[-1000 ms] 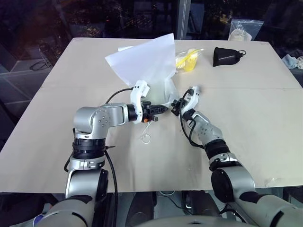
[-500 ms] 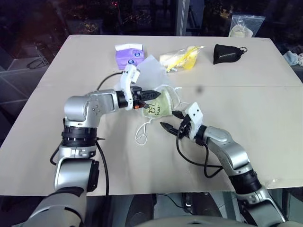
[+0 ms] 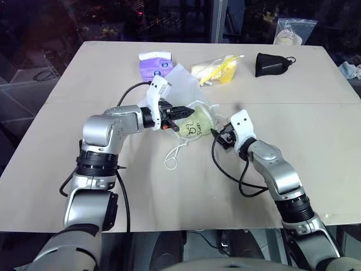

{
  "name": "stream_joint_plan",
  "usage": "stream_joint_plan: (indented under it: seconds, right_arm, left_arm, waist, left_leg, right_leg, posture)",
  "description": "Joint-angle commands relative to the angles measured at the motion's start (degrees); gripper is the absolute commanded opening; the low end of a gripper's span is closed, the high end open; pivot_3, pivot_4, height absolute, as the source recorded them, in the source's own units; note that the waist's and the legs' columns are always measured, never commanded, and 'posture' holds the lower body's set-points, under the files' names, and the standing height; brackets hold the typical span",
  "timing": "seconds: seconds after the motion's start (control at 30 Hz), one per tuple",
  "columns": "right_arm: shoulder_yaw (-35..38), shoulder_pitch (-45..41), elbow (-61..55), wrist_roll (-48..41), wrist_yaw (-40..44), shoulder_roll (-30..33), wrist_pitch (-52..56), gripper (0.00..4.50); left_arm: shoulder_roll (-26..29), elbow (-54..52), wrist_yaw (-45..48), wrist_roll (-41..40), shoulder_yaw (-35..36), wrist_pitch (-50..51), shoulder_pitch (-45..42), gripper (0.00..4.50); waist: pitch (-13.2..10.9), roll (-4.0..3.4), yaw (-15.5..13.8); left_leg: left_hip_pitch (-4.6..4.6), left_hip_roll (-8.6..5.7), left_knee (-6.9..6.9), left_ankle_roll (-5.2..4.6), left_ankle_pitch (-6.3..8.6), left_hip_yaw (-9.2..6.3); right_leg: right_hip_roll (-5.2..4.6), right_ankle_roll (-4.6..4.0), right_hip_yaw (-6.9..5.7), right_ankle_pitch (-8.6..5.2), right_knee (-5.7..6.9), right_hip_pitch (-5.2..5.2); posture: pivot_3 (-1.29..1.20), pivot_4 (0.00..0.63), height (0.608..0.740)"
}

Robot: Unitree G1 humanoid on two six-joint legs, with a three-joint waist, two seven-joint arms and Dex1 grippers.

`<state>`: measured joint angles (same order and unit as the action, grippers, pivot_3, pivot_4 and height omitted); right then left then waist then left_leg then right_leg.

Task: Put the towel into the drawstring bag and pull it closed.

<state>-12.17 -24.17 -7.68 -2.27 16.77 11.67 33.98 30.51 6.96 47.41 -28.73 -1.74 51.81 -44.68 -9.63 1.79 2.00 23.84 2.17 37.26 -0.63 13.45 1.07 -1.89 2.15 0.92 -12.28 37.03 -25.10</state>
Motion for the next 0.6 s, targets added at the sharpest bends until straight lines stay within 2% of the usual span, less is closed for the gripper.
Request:
stream_joint_plan:
  seconds: [0.03,0.23,0.47,0.57,0.6]
  right_arm:
    - [1.22,-1.14,-3.22,1.81,-0.26,2.34,0.88,3.68]
    - [-2.13,-4.94,3.14,7.14,0.47,5.31,-2.6,3.68]
    - [-3.74,-9.73,14.36,8.26,-0.38,-0.26,-9.05,3.68]
    - [-4.05,-11.07,20.21,10.65,-2.71,-1.1,-13.32,2.86]
    - [-4.08,-11.35,21.48,11.1,-3.16,-1.24,-14.53,2.32]
  left_arm:
    - [1.77,-0.67,1.63,1.88,-0.51,-3.41,-0.97,0.0]
    - [3.29,3.08,4.32,4.75,-1.6,-7.8,-1.69,0.0]
    - [3.01,4.04,5.98,6.72,-2.41,-9.94,-2.14,0.0]
    - [3.03,4.71,6.5,7.32,-2.46,-11.13,-2.21,0.0]
    - [3.19,4.91,6.86,7.73,-2.64,-11.78,-2.22,0.0]
  waist:
    - [0.0,0.01,-0.01]
    - [0.0,0.0,0.15]
    - [0.01,0.01,0.25]
    - [0.01,0.01,0.22]
    - [0.01,0.01,0.16]
  left_leg:
    - [0.0,-0.01,0.0,0.0,0.0,0.02]
    - [-0.02,-0.01,0.02,-0.01,0.0,0.04]
    - [-0.04,0.04,0.03,-0.01,0.0,0.0]
    - [-0.01,0.04,0.04,-0.01,0.0,0.02]
    - [0.0,0.01,0.04,0.0,0.0,0.05]
  right_leg:
    - [-0.01,0.0,0.01,0.0,-0.01,0.0]
    - [0.0,0.0,0.02,0.0,-0.01,0.01]
    - [0.08,0.0,0.01,0.0,0.04,0.01]
    - [0.04,0.0,0.01,0.01,0.03,0.0]
    - [0.0,0.0,0.02,0.01,0.02,0.0]
  posture:
    - [0.0,0.15,0.74]
    - [0.0,0.15,0.74]
    - [0.0,0.15,0.74]
    - [0.0,0.15,0.74]
    - [0.0,0.15,0.74]
